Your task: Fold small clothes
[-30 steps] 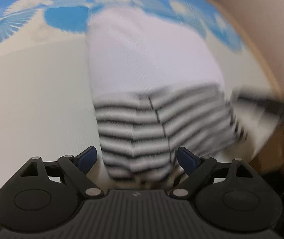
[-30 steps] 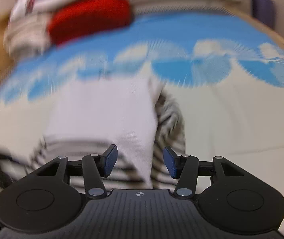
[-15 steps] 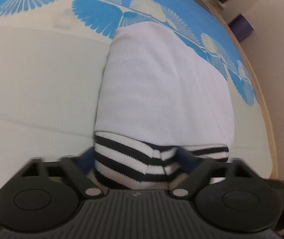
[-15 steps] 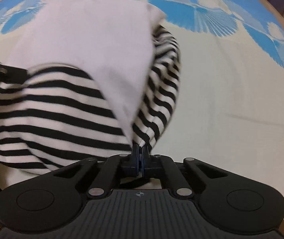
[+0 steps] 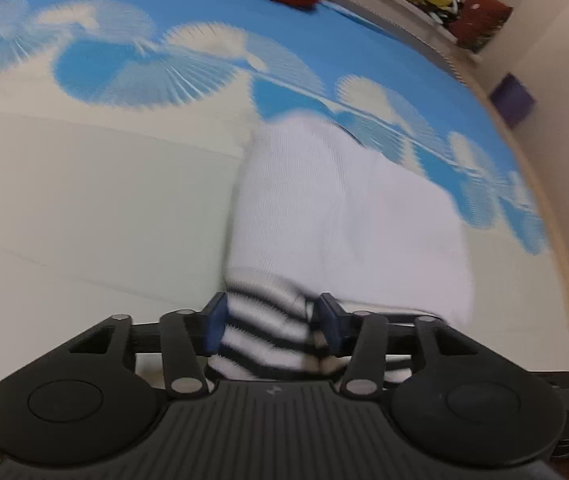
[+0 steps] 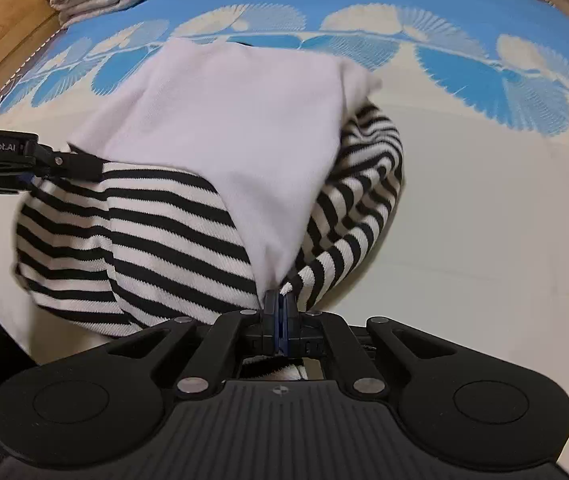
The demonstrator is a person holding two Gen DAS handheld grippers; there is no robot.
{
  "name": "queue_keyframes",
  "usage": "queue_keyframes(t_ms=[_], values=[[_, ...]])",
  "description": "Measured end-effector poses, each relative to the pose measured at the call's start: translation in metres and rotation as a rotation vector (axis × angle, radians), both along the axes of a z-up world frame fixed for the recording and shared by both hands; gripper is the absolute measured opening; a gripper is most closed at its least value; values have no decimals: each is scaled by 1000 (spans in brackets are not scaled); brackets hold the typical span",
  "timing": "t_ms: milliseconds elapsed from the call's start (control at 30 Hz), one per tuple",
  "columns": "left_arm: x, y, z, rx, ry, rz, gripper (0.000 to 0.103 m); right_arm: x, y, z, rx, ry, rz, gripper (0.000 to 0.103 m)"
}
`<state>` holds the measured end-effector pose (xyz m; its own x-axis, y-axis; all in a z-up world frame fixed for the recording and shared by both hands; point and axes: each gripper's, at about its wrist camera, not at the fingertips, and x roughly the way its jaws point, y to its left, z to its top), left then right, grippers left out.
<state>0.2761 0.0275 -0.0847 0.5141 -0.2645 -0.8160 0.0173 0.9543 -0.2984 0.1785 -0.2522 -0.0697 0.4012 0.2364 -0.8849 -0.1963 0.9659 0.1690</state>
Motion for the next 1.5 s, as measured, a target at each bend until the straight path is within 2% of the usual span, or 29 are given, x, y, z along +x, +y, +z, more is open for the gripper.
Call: queue_keyframes(t_ms=[100, 200, 267, 300, 333, 367, 400, 433, 567, 700, 767, 833, 933, 967, 1033, 1067, 1100, 1167, 1233, 1333, 1367, 1400, 1467, 1500], values=[[-14, 3, 24, 91, -130, -23, 73, -3, 7, -1, -45, 25, 7, 1], [-26, -5, 37, 90, -181, -115, 72, -3, 5, -1, -96, 46, -19, 1], [-27, -17, 31, 74, -152, -200, 66, 0, 0, -4, -119, 64, -37, 1], [-24, -24, 22, 92, -115, -239, 61, 2, -2, -4, -129, 66, -38, 1], [-20, -35, 5, 152, -43, -279, 60, 1, -2, -5, -136, 64, -34, 1], [-17, -43, -11, 220, 6, -298, 62, 0, -2, -3, -143, 58, -28, 1], [-16, -50, -23, 285, 17, -306, 67, -3, 0, -1, -149, 51, -24, 1], [-16, -54, -25, 306, 8, -302, 68, -5, 0, 2, -152, 42, -24, 1], [-16, -54, -10, 274, -5, -268, 71, -9, -6, 21, -157, -39, -90, 2], [-22, -40, 6, 251, -50, -246, 72, -14, -20, 49, -71, -170, -220, 27], [-26, -33, 9, 240, -38, -240, 72, -17, -21, 60, -35, -232, -244, 28], [-28, -27, 9, 228, -22, -233, 71, -16, -17, 64, 0, -258, -222, 28], [-35, -20, 12, 205, -23, -242, 66, -11, 0, 51, 55, -204, -125, 31], [-36, -18, 13, 197, -24, -249, 61, -9, 8, 42, 54, -168, -83, 31], [-38, -17, 6, 188, -3, -267, 57, -7, 25, 21, -17, -102, -14, 31], [-37, -18, -4, 203, 38, -276, 52, -6, 33, 7, -81, -58, 14, 31], [-34, -20, -17, 226, 87, -281, 54, -5, 39, -2, -128, -36, 24, 31], [-33, -24, -27, 237, 110, -281, 58, -2, 41, -12, -166, -2, 5, 32], [-36, -29, -22, 262, 88, -291, 58, 1, 38, -13, -151, 18, -40, 34], [-46, -34, -6, 307, 28, -293, 61, -1, 39, -5, -193, 20, -69, 42], [-50, -36, 1, 327, -10, -285, 67, -4, 40, -2, -204, 16, -72, 42], [-54, -35, 7, 343, -53, -271, 79, -7, 39, 1, -215, 6, -72, 42], [-65, -34, 22, 370, -139, -226, 90, -19, 38, 16, -249, -57, -72, 44], [-70, -33, 29, 376, -172, -208, 90, -26, 36, 24, -255, -101, -72, 44]])
